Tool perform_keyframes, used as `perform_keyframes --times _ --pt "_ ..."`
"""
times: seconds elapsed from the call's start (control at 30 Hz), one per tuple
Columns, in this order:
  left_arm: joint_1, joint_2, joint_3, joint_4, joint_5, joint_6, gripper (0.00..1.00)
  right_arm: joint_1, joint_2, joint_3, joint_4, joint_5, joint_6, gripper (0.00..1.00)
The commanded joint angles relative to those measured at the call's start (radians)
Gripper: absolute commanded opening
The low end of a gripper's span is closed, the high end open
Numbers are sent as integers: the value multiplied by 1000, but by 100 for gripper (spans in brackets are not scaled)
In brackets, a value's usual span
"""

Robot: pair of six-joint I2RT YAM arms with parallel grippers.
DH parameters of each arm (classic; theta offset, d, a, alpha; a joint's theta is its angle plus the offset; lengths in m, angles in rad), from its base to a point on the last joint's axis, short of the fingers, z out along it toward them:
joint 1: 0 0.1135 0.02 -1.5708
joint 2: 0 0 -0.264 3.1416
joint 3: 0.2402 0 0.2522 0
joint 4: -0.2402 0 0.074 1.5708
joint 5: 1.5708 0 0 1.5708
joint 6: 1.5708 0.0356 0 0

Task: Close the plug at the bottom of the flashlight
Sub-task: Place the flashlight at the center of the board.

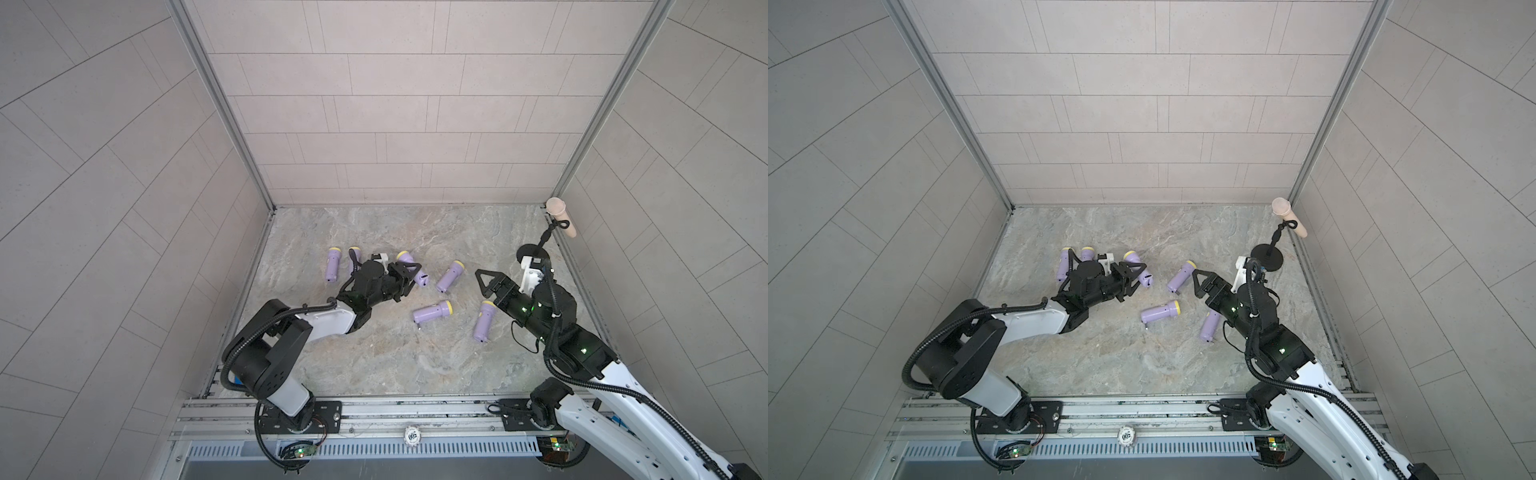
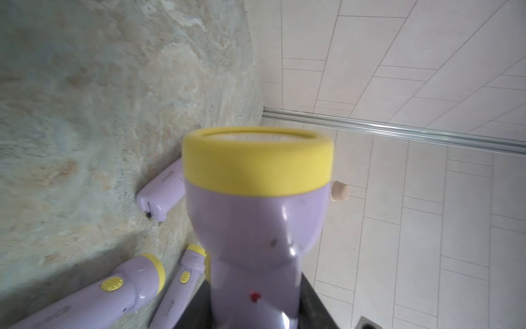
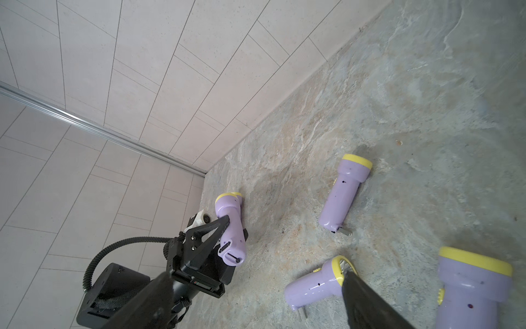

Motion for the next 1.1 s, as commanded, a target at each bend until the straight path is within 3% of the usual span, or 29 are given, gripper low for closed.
perform_keyframes --times 0.0,0.27,0.47,1.07 --pt "17 -66 61 -195 33 112 0 -5 -18 47 -107 26 -82 95" --pt "21 -147 253 -728 -43 423 0 -6 -21 80 -159 9 -130 97" --pt "22 -140 371 -991 -128 596 0 -6 -26 93 -174 -6 -155 97" --pt "53 53 650 -1353 -283 909 0 -7 -32 120 -193 -22 -185 99"
